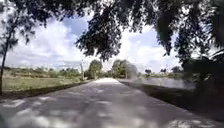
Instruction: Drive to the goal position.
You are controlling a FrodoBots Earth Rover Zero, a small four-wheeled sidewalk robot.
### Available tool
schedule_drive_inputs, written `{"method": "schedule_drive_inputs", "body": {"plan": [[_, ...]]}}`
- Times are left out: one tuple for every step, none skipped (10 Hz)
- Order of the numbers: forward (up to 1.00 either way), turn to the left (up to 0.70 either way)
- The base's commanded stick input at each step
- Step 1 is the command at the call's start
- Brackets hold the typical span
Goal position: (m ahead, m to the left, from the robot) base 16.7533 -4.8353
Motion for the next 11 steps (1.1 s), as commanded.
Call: {"method": "schedule_drive_inputs", "body": {"plan": [[0.69,0.01],[0.69,0.01],[0.69,0.01],[0.69,0.01],[0.69,0.01],[0.69,0.01],[0.69,0.01],[0.69,0.01],[0.69,0.01],[0.69,0.01],[0.69,0.01]]}}
